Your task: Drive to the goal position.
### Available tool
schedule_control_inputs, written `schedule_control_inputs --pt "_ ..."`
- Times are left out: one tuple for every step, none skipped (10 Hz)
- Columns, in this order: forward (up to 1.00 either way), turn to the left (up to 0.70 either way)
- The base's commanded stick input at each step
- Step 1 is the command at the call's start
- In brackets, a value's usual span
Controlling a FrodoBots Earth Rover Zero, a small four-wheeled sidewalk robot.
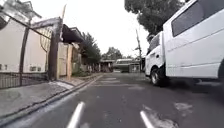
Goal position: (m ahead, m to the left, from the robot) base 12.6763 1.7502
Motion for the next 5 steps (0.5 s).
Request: schedule_control_inputs --pt "0.7 0.0" --pt "0.7 0.0" --pt "0.7 0.0" --pt "0.7 0.0" --pt "0.7 0.0"
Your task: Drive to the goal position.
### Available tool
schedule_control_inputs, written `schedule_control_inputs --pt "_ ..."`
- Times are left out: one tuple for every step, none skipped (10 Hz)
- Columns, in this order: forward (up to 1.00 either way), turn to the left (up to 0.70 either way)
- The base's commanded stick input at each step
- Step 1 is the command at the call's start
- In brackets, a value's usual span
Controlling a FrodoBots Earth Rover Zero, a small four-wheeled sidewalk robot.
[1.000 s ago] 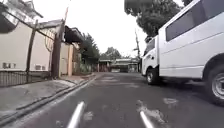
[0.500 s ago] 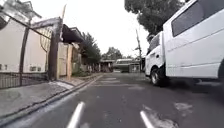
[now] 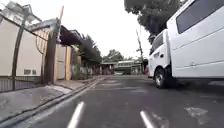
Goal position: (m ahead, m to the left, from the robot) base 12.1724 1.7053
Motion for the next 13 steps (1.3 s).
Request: schedule_control_inputs --pt "0.7 0.0" --pt "0.7 0.0" --pt "0.7 0.0" --pt "0.7 0.0" --pt "0.7 0.0" --pt "0.7 0.0" --pt "0.7 0.0" --pt "0.7 0.0" --pt "0.7 0.0" --pt "0.7 0.0" --pt "0.7 0.0" --pt "0.7 0.0" --pt "0.7 0.0"
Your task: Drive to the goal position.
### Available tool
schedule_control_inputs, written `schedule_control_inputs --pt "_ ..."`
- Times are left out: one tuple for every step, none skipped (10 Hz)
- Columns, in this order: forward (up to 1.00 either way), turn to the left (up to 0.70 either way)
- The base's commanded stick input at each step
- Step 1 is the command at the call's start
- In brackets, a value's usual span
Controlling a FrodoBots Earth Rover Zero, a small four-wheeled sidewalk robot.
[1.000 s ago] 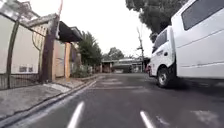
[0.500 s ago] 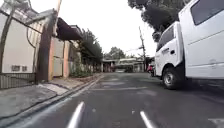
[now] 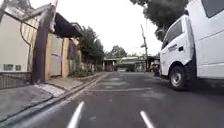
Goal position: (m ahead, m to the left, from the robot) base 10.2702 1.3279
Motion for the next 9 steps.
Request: schedule_control_inputs --pt "0.7 -0.11" --pt "0.7 -0.23" --pt "0.7 -0.33" --pt "0.7 -0.35" --pt "0.7 -0.35" --pt "0.7 -0.35" --pt "0.7 -0.26" --pt "0.7 -0.11" --pt "0.7 -0.02"
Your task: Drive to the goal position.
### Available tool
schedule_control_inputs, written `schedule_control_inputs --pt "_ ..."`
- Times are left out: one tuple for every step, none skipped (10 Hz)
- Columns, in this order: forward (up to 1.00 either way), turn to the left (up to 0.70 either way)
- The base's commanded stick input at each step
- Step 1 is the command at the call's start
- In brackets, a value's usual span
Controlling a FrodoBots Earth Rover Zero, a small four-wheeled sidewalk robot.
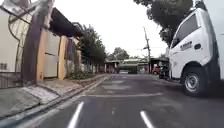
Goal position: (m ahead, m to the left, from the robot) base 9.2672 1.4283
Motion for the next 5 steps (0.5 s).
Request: schedule_control_inputs --pt "0.7 0.0" --pt "0.7 0.0" --pt "0.7 0.0" --pt "0.7 0.0" --pt "0.7 0.0"
